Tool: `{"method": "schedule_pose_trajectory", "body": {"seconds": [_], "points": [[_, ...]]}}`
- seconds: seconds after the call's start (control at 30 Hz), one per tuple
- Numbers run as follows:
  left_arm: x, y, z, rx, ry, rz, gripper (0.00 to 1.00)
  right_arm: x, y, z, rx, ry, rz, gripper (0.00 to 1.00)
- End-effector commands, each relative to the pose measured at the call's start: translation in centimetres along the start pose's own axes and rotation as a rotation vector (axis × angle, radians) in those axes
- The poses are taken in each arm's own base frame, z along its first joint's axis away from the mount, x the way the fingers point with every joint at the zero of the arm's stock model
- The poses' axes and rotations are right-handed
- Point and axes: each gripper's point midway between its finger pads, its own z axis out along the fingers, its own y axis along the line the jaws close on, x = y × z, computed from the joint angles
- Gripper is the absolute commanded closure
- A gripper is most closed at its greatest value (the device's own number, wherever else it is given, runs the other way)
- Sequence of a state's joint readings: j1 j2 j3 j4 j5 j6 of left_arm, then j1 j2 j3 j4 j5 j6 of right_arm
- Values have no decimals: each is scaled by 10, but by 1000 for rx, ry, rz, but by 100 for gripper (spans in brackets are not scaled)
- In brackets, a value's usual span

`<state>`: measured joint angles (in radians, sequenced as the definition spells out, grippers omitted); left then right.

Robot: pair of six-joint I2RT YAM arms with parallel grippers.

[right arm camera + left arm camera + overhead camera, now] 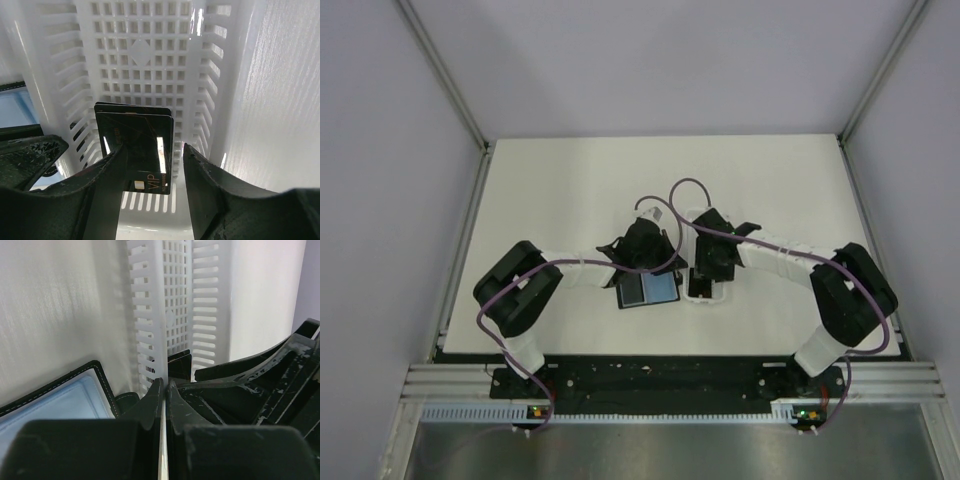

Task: Put the credit cards into the card holder
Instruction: Pick up the credit card from the storage box.

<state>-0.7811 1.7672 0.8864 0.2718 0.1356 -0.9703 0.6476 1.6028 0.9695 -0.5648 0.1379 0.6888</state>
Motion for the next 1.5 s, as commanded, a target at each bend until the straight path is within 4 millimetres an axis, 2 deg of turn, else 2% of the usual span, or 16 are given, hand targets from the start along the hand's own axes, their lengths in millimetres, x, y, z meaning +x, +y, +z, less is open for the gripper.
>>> {"method": "schedule_pose_trajectory", "body": {"seconds": [0.0,0.17,0.43,0.67,1.1,1.27,1.47], "points": [[-10,-6,1,11,-45,27,100,-4,11,-2,-13,-5,6,52],[-9,-5,2,10,-42,25,100,-2,12,0,-19,5,5,55],[-7,-5,3,12,-36,25,100,-5,21,-4,-83,-20,12,69],[-7,-4,4,12,-33,23,100,-9,26,-9,-122,-49,11,72],[-4,0,5,6,-23,25,100,-21,43,-34,-258,-133,26,80],[-4,-1,5,6,-23,28,100,-20,48,-34,-296,-137,24,82],[-4,0,5,5,-22,34,100,-11,50,-24,-301,-95,20,83]]}}
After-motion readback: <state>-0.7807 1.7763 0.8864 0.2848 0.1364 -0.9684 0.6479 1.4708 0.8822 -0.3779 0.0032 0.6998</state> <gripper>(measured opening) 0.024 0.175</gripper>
